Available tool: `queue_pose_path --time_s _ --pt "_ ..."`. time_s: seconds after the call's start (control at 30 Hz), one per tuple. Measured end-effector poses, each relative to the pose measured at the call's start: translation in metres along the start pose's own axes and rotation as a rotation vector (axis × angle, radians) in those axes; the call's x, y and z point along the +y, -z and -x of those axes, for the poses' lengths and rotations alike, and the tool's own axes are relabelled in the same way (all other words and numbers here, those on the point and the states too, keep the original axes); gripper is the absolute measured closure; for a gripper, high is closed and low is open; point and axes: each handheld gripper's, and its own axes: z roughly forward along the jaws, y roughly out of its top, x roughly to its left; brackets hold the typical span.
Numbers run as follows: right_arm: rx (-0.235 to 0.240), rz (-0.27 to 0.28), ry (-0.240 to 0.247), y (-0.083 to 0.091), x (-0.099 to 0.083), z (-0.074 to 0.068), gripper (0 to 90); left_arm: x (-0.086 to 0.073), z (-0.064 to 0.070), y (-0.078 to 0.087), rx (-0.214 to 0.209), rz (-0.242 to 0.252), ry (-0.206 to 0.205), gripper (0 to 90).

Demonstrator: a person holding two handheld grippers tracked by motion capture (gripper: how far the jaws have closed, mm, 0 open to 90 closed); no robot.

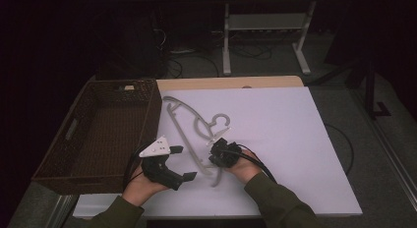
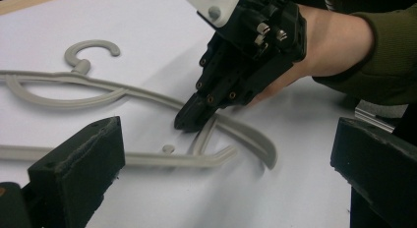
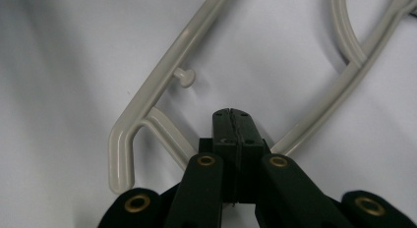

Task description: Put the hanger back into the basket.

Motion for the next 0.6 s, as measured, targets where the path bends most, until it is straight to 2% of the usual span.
queue_pose_path --time_s 0.33,0.4,0.6 --pt "-0.032 -0.036 -0.041 0.018 -0.020 0.014 89.7 0.000 0.000 -0.001 -0.004 -0.003 0.005 0.0" --pt "-0.031 -0.036 -0.066 0.023 -0.026 0.017 89.7 0.000 0.000 -0.001 -0.005 -0.003 0.005 0.0" --pt "-0.073 -0.050 -0.100 0.041 -0.051 0.037 89.7 0.000 -0.001 -0.002 -0.005 -0.001 0.005 0.0"
